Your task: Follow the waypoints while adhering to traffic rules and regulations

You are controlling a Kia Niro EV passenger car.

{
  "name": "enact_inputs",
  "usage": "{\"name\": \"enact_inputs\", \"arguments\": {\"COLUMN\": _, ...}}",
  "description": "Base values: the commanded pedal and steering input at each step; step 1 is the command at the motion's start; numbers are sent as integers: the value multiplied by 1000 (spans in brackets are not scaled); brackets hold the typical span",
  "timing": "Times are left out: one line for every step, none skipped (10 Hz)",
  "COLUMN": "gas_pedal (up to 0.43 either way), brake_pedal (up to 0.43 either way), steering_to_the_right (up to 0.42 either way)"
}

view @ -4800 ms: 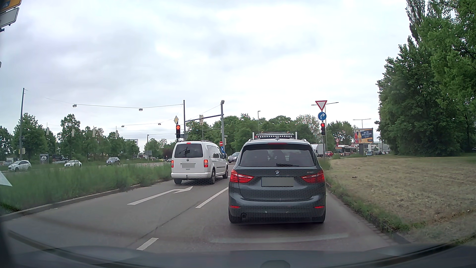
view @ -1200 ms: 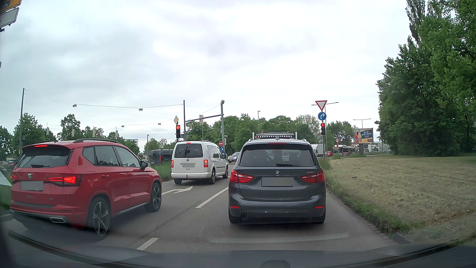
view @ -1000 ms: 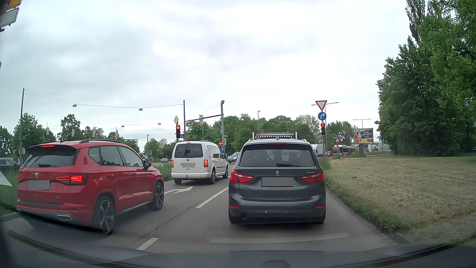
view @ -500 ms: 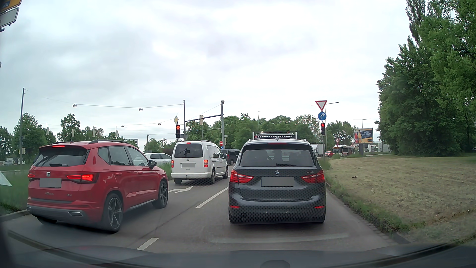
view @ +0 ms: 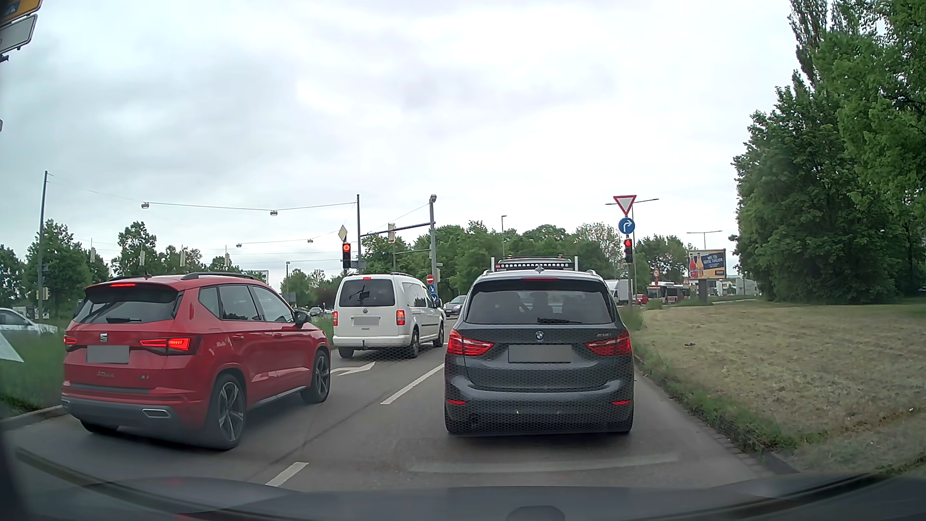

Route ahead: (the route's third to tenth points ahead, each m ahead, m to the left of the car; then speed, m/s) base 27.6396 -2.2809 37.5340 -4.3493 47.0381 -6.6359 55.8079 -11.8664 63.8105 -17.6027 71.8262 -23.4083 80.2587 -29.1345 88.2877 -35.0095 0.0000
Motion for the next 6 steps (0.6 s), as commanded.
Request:
{"name": "enact_inputs", "arguments": {"gas_pedal": 0, "brake_pedal": 226, "steering_to_the_right": 22}}
{"name": "enact_inputs", "arguments": {"gas_pedal": 0, "brake_pedal": 226, "steering_to_the_right": 22}}
{"name": "enact_inputs", "arguments": {"gas_pedal": 0, "brake_pedal": 226, "steering_to_the_right": 22}}
{"name": "enact_inputs", "arguments": {"gas_pedal": 0, "brake_pedal": 226, "steering_to_the_right": 22}}
{"name": "enact_inputs", "arguments": {"gas_pedal": 0, "brake_pedal": 226, "steering_to_the_right": 22}}
{"name": "enact_inputs", "arguments": {"gas_pedal": 0, "brake_pedal": 226, "steering_to_the_right": 22}}
